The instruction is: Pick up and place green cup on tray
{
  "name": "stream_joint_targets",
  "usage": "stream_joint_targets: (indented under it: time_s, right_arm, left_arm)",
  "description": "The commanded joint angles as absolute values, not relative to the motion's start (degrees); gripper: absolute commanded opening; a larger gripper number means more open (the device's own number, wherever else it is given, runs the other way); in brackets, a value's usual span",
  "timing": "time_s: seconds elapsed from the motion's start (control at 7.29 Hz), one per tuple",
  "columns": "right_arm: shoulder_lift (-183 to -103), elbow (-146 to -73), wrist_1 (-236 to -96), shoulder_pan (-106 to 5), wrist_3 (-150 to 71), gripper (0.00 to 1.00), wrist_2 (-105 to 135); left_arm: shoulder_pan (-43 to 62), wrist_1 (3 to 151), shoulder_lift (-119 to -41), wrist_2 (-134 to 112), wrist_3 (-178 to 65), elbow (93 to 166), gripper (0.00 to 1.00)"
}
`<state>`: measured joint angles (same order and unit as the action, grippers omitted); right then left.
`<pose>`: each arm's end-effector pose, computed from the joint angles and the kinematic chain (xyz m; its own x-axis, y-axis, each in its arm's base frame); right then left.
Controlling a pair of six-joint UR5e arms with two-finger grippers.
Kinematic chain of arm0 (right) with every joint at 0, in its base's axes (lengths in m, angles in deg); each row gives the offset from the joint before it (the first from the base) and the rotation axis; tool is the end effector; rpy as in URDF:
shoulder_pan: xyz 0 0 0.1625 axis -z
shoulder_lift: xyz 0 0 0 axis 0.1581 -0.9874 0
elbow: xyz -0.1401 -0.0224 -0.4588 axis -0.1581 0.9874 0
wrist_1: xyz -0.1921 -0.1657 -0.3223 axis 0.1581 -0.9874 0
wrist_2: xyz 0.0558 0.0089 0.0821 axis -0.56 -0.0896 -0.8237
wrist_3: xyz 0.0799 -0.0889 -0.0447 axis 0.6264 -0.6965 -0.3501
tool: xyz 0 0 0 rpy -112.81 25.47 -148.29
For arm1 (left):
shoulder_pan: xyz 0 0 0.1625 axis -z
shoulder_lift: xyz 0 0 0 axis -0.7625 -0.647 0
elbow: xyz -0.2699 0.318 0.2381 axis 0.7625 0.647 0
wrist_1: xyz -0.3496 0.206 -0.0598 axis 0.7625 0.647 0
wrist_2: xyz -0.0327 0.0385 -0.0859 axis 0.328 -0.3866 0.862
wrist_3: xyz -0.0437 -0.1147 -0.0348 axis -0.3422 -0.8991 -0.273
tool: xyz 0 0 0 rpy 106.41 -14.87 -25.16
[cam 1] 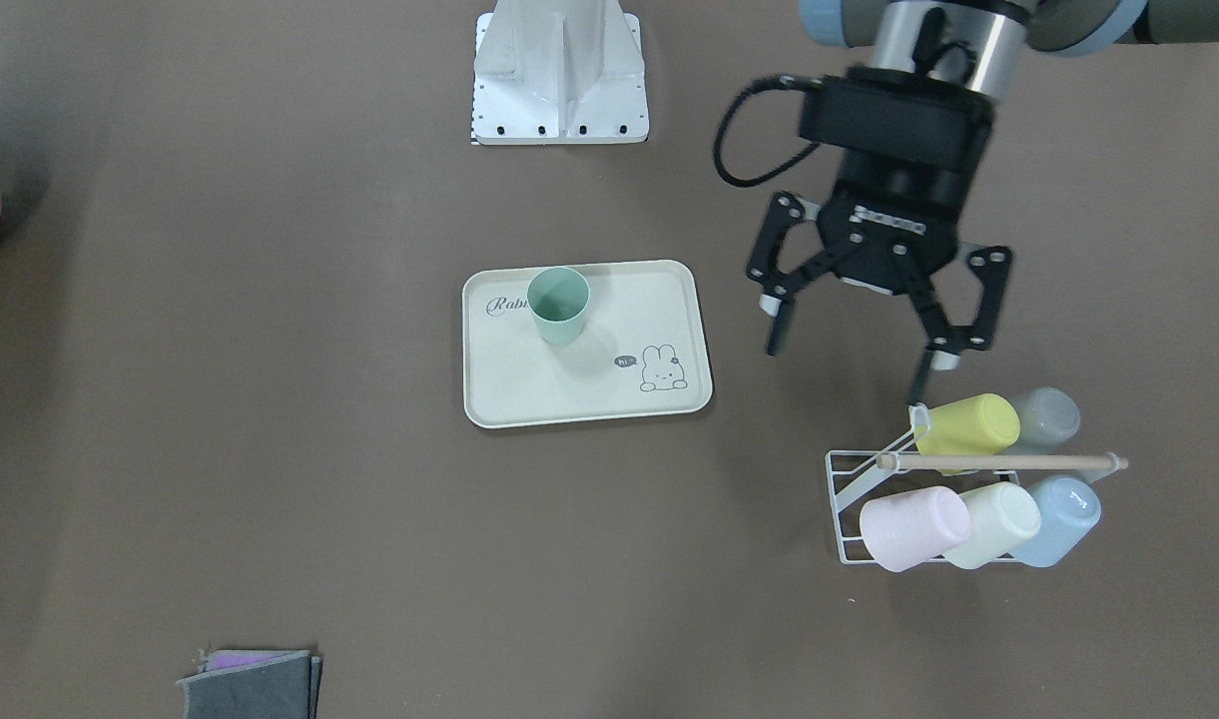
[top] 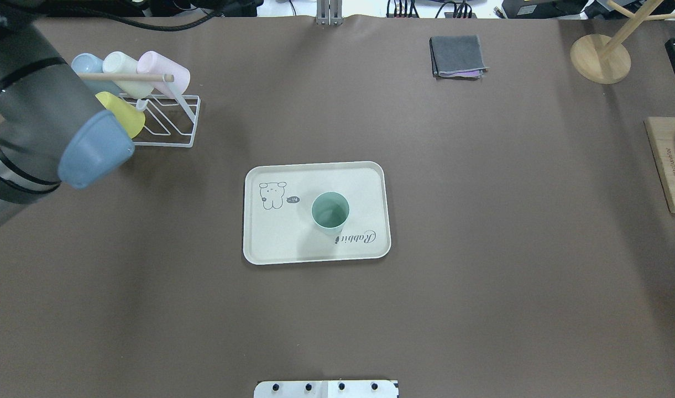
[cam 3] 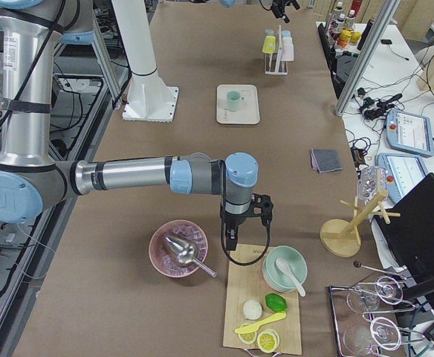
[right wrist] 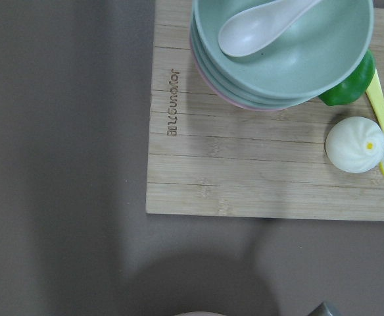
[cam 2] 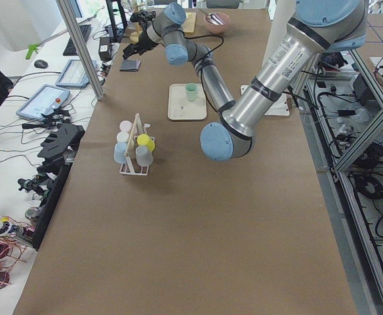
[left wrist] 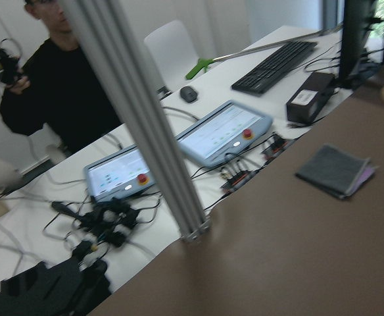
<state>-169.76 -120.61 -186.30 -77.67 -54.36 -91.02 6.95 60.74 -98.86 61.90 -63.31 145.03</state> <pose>0.0286 -0.4289 0.6907 0.7756 -0.0191 0.6310 0.0372 0.9992 -0.0154 0.2704 -0.6352 0.1833 0.8234 0.4365 -0.3626 0.0750 0.5497 0.8320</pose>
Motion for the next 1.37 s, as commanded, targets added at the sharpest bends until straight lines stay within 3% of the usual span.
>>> stream_joint_targets:
  time_s: [0.0,0.41,0.82,1.23]
  right_arm:
    - [-170.03,-120.53,-186.3,-77.83,-54.28,1.0,-92.92]
    - [-170.56,-118.6,-186.39,-80.28,-54.72,1.0,-95.12]
    - [-170.65,-118.5,-186.3,-80.64,-55.16,1.0,-94.95]
    - [-170.47,-118.5,-186.3,-80.64,-55.25,1.0,-94.86]
  left_arm:
    - [17.6,43.96,-97.2,62.25,-63.46,144.76,0.98]
    - [25.95,44.59,-87.99,78.24,-63.46,142.4,0.98]
    - [35.27,44.69,-80.16,101.29,-62.76,132.41,0.98]
    - [37.5,52.57,-69.99,104.7,-61.44,125.96,0.98]
